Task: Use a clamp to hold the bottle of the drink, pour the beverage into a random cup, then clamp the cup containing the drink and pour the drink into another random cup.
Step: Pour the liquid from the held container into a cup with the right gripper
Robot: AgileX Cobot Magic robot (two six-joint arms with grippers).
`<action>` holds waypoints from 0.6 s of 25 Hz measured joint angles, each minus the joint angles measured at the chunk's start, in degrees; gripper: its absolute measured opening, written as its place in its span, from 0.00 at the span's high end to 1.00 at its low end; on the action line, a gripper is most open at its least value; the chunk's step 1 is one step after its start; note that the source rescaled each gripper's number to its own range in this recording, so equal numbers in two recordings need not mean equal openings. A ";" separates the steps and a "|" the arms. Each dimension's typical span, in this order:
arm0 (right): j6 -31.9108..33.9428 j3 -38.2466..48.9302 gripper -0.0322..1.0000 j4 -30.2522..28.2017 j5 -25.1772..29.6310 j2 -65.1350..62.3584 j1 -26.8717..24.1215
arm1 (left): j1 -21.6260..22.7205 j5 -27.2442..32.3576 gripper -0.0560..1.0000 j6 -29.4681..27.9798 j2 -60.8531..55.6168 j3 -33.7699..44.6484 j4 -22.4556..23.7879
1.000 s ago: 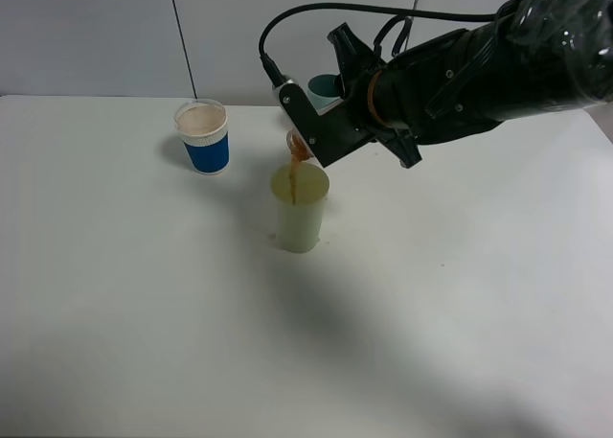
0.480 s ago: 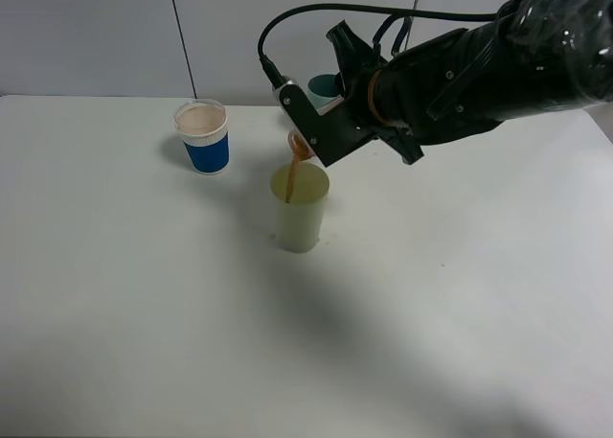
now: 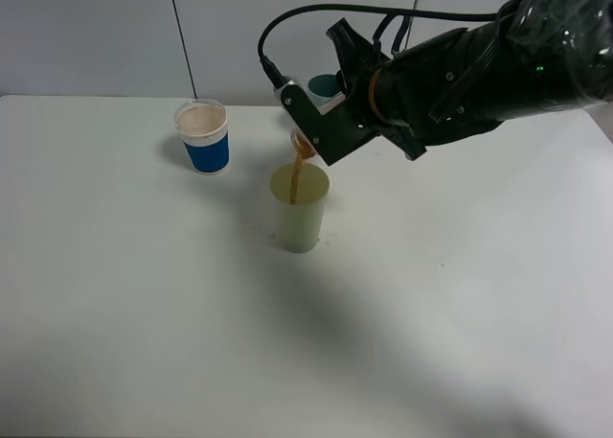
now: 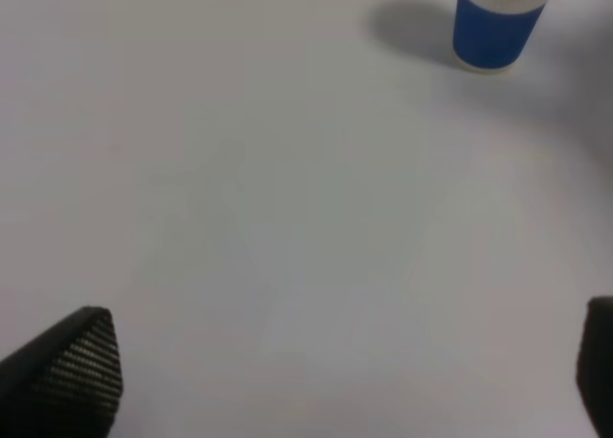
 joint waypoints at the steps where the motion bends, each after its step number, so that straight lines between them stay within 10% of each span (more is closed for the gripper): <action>1: 0.00 0.00 0.97 -0.06 0.00 0.00 0.00 | 0.00 0.00 0.00 0.00 0.00 0.00 0.00; 15: 0.00 -0.01 0.97 -3.46 1.18 0.00 0.00 | 0.00 0.00 0.00 0.00 0.00 0.00 0.00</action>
